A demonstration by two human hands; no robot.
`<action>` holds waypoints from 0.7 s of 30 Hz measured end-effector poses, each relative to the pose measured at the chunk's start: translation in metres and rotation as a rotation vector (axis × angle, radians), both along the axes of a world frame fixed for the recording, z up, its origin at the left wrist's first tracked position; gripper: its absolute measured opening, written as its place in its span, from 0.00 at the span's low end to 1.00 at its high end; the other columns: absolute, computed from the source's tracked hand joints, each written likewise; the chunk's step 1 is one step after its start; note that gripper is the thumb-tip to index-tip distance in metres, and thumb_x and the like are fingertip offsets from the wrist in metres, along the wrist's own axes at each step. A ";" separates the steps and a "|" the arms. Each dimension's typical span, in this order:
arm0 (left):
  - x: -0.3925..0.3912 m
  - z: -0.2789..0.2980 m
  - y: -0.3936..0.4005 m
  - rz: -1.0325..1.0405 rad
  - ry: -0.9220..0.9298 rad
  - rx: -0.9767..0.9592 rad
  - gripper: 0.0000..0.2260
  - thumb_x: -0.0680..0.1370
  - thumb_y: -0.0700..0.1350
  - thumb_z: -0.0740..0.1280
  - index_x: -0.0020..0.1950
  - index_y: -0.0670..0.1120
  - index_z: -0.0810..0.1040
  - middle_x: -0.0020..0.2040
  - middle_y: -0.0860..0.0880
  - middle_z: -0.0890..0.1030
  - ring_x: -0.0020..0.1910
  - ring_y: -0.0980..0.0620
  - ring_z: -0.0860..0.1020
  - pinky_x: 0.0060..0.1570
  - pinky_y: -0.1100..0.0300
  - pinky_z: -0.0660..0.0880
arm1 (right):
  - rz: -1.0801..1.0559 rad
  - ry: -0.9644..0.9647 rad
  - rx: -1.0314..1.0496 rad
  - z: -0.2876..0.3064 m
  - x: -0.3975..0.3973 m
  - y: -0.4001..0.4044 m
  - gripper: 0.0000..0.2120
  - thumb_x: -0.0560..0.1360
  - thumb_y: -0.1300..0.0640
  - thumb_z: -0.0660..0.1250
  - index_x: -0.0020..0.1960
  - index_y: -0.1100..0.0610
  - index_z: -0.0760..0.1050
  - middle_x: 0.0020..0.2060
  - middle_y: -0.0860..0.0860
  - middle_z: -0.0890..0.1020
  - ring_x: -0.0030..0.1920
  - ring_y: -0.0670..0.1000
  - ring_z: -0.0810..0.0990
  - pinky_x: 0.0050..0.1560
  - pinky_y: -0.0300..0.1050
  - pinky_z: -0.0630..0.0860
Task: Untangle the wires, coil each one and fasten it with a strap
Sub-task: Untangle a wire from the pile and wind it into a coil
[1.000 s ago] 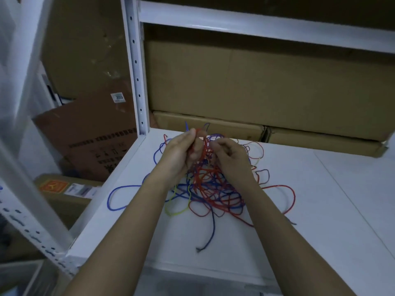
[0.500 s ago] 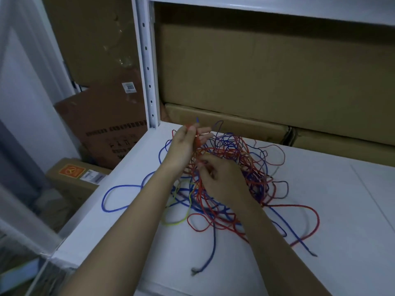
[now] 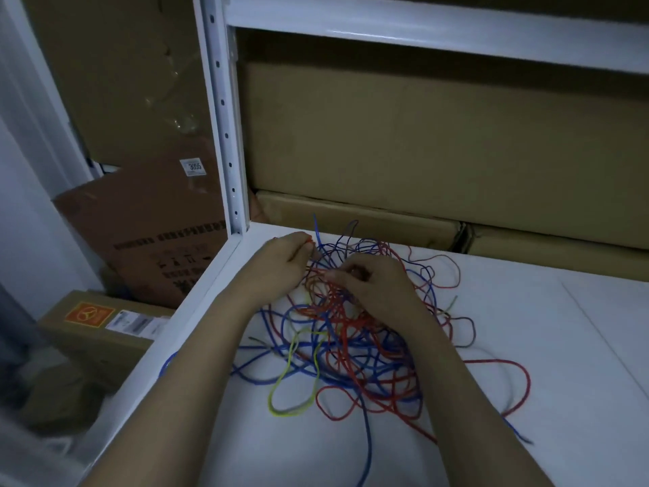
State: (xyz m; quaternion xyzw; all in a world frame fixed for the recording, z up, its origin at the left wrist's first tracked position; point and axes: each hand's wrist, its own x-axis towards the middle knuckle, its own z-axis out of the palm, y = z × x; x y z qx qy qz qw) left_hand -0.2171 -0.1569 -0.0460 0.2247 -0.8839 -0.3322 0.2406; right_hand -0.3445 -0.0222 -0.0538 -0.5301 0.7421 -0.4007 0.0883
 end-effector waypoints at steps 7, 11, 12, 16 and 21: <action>-0.004 -0.006 -0.009 -0.119 -0.117 0.105 0.22 0.82 0.52 0.57 0.29 0.49 0.71 0.22 0.57 0.70 0.24 0.61 0.68 0.27 0.67 0.61 | -0.085 -0.110 0.066 -0.020 -0.005 0.007 0.06 0.80 0.52 0.64 0.49 0.51 0.79 0.37 0.43 0.79 0.37 0.36 0.76 0.37 0.28 0.71; -0.006 -0.008 -0.002 -0.249 -0.192 0.179 0.24 0.79 0.62 0.58 0.30 0.47 0.72 0.21 0.57 0.68 0.22 0.61 0.66 0.32 0.63 0.63 | -0.222 -0.147 -0.148 -0.015 -0.001 0.008 0.11 0.78 0.52 0.66 0.40 0.55 0.79 0.28 0.47 0.79 0.29 0.42 0.76 0.32 0.33 0.70; -0.007 -0.008 0.000 -0.291 -0.195 0.183 0.25 0.78 0.62 0.58 0.32 0.43 0.74 0.21 0.56 0.68 0.22 0.60 0.65 0.32 0.61 0.63 | -0.227 -0.210 -0.170 -0.011 0.001 0.007 0.11 0.78 0.51 0.65 0.38 0.53 0.78 0.25 0.46 0.77 0.27 0.42 0.75 0.31 0.32 0.70; -0.007 -0.007 0.001 -0.346 0.033 0.442 0.22 0.81 0.54 0.59 0.26 0.53 0.72 0.22 0.54 0.63 0.23 0.56 0.60 0.28 0.63 0.59 | -0.084 -0.815 -0.272 -0.002 0.004 0.004 0.13 0.79 0.52 0.63 0.40 0.59 0.75 0.23 0.46 0.68 0.27 0.48 0.72 0.30 0.40 0.69; -0.012 0.005 -0.002 -0.146 0.391 0.744 0.20 0.83 0.48 0.56 0.31 0.48 0.70 0.21 0.56 0.62 0.21 0.59 0.58 0.23 0.66 0.56 | 0.134 -0.914 -0.121 0.000 0.004 0.010 0.08 0.79 0.58 0.63 0.48 0.59 0.79 0.29 0.48 0.72 0.30 0.48 0.74 0.32 0.39 0.73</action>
